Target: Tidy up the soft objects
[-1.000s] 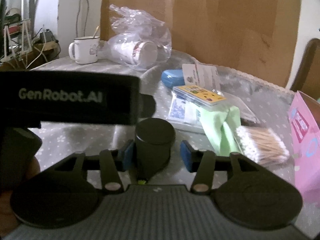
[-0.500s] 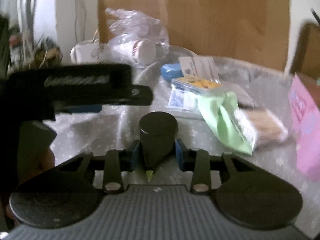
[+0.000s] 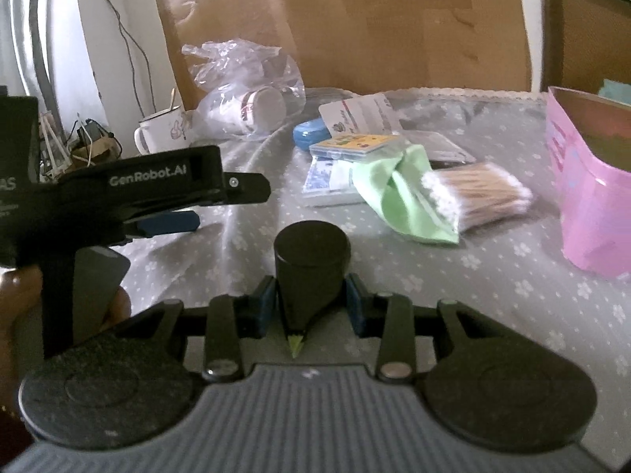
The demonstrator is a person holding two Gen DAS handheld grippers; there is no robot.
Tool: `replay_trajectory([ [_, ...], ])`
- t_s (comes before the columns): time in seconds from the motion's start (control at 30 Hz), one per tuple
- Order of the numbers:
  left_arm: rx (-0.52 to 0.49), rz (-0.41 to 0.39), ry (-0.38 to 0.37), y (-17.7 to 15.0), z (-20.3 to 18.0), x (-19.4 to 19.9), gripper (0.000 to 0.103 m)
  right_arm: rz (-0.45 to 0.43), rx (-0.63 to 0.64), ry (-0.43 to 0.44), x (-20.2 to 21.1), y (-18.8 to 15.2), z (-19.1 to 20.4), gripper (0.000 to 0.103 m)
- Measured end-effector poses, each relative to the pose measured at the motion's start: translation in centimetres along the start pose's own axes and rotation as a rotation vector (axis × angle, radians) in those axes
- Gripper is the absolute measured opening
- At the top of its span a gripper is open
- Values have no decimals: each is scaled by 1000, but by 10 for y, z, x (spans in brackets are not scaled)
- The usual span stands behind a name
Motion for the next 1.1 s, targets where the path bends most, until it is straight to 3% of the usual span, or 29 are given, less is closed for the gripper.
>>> replay_trajectory([
  [0.4, -147, 110, 18, -15, -21, -3, 102, -16, -118, 42, 25, -12, -24, 41],
  [0.63, -160, 205, -12, -32, -40, 12, 103, -31, -132, 56, 33, -17, -29, 41],
  [0.77, -124, 271, -81, -38, -58, 14, 103, -48, -141, 60, 37, -17, -31, 41],
  [0.93, -112, 326, -165, -47, -84, 11, 103, -117, -60, 51, 51, -18, -23, 41],
  [1.1, -138, 322, -171, -53, -98, 9, 102, -155, 43, -6, 55, -20, -18, 41],
])
Point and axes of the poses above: each gripper's, at about its wrist camera, not at the fingertips, and x roughly against the way its jaws point, z to its left, y to its top, the point moved 8 cm from there along -x, roughly the way its jaws point, and after that the axes turned 6 degrees about -y, right-handed, at the moved point
